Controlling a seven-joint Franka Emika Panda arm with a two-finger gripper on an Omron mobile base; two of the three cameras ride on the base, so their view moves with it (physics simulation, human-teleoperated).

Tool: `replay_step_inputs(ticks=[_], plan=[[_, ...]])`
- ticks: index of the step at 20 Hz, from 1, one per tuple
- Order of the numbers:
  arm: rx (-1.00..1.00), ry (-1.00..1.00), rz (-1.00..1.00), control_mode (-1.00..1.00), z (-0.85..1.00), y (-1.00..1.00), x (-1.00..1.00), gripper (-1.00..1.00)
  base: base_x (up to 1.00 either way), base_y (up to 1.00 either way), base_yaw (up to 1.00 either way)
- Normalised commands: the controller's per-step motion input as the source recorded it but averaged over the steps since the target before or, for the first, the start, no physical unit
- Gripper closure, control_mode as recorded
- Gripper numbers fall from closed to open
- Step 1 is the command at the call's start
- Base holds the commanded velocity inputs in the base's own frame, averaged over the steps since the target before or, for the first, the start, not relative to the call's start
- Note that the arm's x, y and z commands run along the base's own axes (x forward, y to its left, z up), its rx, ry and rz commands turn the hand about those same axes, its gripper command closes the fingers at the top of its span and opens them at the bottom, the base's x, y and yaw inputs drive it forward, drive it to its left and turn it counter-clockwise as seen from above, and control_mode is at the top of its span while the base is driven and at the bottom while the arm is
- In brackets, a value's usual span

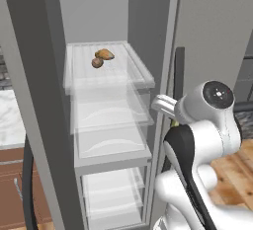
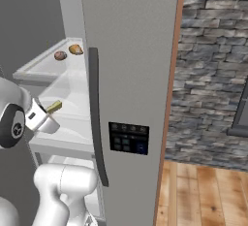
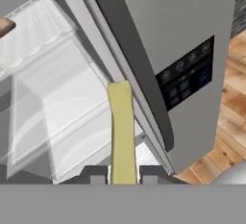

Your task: Pick the egg and butter from the fridge and place them by the bowl for mixing.

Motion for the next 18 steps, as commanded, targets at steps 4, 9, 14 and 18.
replay_step_inputs(ticks=[4, 9, 14, 18], plan=[[0.01, 0.05, 0.00, 1.00, -0.03, 0.01, -0.24, 1.00, -0.49, 0.00, 0.00], [0.00, 0.00, 0.00, 1.00, 0.00, 0.00, 0.00, 1.00, -1.00, 0.01, 0.00], [0.00, 0.00, 0.00, 1.00, 0.00, 0.00, 0.00, 1.00, -1.00, 0.00, 0.06], [0.00, 0.00, 0.00, 1.00, 0.00, 0.00, 0.00, 1.00, -1.00, 0.00, 0.40]])
